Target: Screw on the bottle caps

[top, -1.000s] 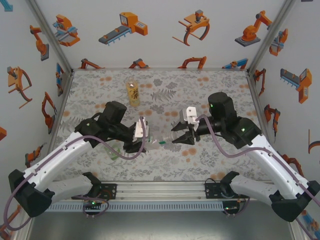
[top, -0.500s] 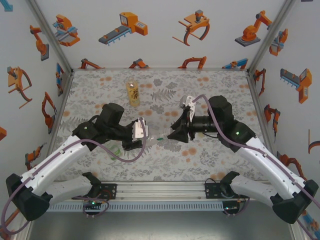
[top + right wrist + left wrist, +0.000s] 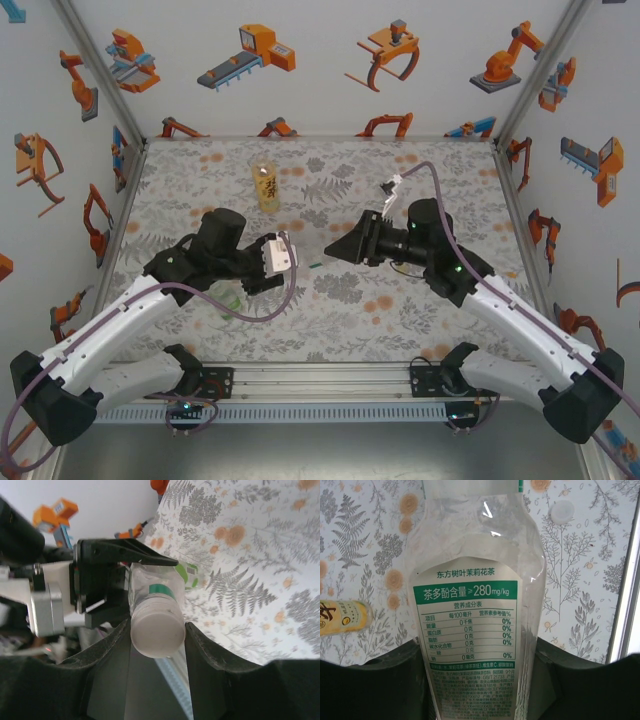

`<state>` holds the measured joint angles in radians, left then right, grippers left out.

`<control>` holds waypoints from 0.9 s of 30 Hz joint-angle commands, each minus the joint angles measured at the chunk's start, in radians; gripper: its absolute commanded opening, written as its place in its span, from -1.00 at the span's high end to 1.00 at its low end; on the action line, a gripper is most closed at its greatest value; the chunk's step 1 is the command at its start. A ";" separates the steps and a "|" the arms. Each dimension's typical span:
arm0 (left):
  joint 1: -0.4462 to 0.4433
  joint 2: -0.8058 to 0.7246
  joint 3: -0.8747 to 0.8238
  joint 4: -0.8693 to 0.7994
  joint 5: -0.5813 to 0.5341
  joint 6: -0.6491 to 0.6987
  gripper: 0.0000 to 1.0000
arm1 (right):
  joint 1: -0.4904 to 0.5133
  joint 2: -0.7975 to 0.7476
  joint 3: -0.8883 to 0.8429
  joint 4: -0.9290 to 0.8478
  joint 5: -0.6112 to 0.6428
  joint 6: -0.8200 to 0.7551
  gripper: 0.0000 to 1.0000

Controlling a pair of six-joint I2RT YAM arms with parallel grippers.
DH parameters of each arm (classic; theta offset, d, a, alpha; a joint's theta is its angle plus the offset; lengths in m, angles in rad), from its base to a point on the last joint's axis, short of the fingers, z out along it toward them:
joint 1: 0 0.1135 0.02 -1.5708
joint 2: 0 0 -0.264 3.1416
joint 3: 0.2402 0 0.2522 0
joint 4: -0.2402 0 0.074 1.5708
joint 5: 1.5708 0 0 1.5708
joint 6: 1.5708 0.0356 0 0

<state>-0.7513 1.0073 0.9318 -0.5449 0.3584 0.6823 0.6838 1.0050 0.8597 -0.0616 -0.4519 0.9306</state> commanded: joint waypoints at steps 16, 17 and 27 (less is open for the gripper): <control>-0.041 -0.008 -0.007 0.248 -0.023 -0.033 1.00 | 0.033 0.021 -0.032 -0.194 0.141 0.460 1.00; -0.040 -0.012 -0.004 0.243 -0.003 -0.031 1.00 | 0.032 0.027 -0.022 -0.203 0.137 0.439 0.86; -0.041 -0.024 0.015 0.179 0.062 -0.003 1.00 | 0.031 -0.033 0.007 -0.144 0.233 0.223 -0.04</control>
<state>-0.7856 1.0145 0.9062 -0.4751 0.3206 0.6727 0.7048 0.9882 0.8597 -0.1772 -0.2699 1.2556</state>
